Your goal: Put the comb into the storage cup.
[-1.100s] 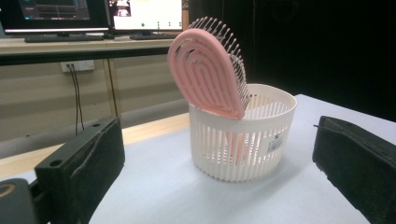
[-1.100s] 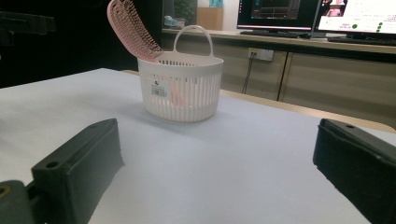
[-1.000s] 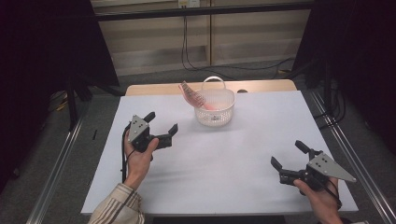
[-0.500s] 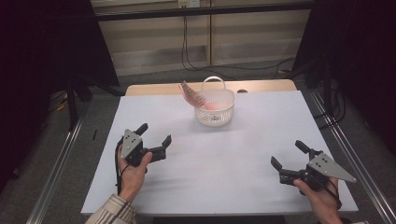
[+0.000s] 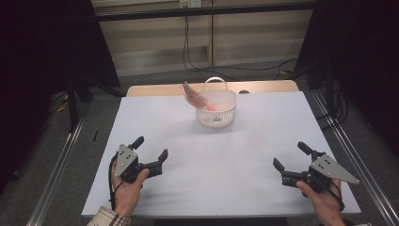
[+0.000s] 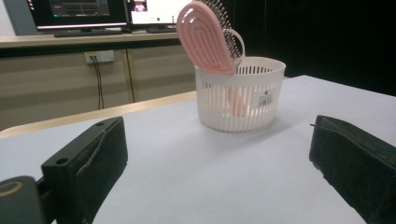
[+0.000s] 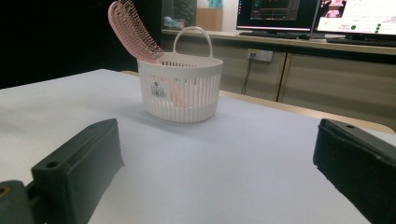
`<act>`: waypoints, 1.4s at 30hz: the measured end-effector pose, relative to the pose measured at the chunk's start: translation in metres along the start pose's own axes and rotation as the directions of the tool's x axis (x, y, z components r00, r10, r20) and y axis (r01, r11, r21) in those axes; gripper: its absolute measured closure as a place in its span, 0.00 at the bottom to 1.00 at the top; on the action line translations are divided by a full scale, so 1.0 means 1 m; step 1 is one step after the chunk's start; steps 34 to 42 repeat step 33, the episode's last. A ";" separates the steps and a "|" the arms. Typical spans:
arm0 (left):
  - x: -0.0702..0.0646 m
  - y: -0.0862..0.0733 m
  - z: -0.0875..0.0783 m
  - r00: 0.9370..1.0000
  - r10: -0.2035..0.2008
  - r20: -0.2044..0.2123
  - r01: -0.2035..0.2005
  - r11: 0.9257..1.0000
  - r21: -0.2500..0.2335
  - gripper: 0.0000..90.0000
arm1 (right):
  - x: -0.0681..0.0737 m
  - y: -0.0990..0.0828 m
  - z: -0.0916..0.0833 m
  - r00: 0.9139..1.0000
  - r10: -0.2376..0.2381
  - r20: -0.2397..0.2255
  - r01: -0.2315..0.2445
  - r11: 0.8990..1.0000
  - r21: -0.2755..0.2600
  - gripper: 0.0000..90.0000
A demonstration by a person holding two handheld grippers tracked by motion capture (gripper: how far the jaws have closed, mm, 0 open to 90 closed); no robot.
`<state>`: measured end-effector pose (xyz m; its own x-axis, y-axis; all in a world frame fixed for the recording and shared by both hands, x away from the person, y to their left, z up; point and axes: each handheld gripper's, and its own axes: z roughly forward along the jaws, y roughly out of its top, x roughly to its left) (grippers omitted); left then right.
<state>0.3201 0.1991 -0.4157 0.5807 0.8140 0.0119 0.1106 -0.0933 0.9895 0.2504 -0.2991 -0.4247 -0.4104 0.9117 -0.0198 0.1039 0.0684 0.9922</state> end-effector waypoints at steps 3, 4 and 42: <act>-0.001 -0.002 -0.009 1.000 -0.009 -0.008 0.009 1.000 -0.005 0.05 | 0.000 0.000 0.000 1.000 -0.002 0.002 0.002 1.000 0.001 0.00; -0.001 -0.002 -0.010 1.000 -0.016 -0.007 0.016 1.000 -0.007 0.05 | 0.000 0.000 -0.001 1.000 -0.004 0.007 0.004 1.000 0.003 0.00; -0.004 -0.015 -0.036 0.998 -0.032 -0.047 0.034 0.999 0.039 0.04 | -0.001 0.000 0.000 1.000 0.004 0.015 -0.004 1.000 0.004 0.00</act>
